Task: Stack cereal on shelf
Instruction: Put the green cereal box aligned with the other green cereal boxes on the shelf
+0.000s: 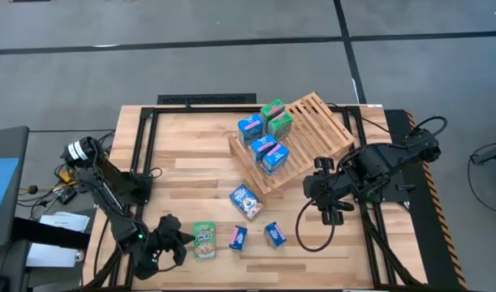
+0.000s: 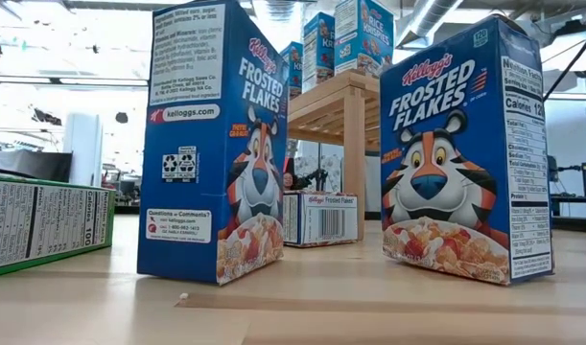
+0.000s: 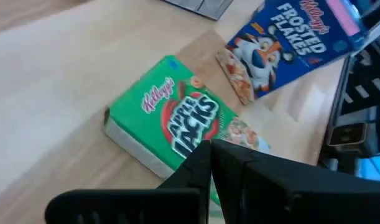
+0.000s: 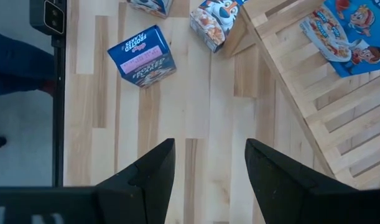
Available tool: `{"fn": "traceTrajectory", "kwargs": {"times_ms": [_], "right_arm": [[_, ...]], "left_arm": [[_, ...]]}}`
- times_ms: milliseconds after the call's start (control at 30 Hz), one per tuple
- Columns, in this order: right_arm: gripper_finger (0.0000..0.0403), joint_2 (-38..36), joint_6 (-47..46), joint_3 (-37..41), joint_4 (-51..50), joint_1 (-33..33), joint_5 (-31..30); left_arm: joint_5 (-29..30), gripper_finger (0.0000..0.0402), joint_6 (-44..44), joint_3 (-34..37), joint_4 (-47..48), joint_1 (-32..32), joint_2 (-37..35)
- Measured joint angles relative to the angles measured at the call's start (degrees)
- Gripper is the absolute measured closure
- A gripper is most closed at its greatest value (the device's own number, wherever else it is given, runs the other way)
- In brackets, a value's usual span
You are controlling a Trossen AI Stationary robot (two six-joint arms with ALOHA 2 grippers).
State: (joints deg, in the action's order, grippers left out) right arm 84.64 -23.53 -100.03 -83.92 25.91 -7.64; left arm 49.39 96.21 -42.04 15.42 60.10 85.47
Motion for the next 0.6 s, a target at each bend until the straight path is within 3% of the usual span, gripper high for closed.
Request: {"fn": "traceTrajectory", "kwargs": {"times_ms": [233,600], "right_arm": [[0.0185,0.00,0.00,0.00,0.00,0.00,0.02],[0.0185,0.00,0.01,0.00,-0.02,0.00,0.04]], "left_arm": [[-3.07,0.0401,-1.45,4.08,-6.20,-0.65,0.00],[-3.53,0.0401,0.92,4.81,-6.52,-1.01,1.54]]}}
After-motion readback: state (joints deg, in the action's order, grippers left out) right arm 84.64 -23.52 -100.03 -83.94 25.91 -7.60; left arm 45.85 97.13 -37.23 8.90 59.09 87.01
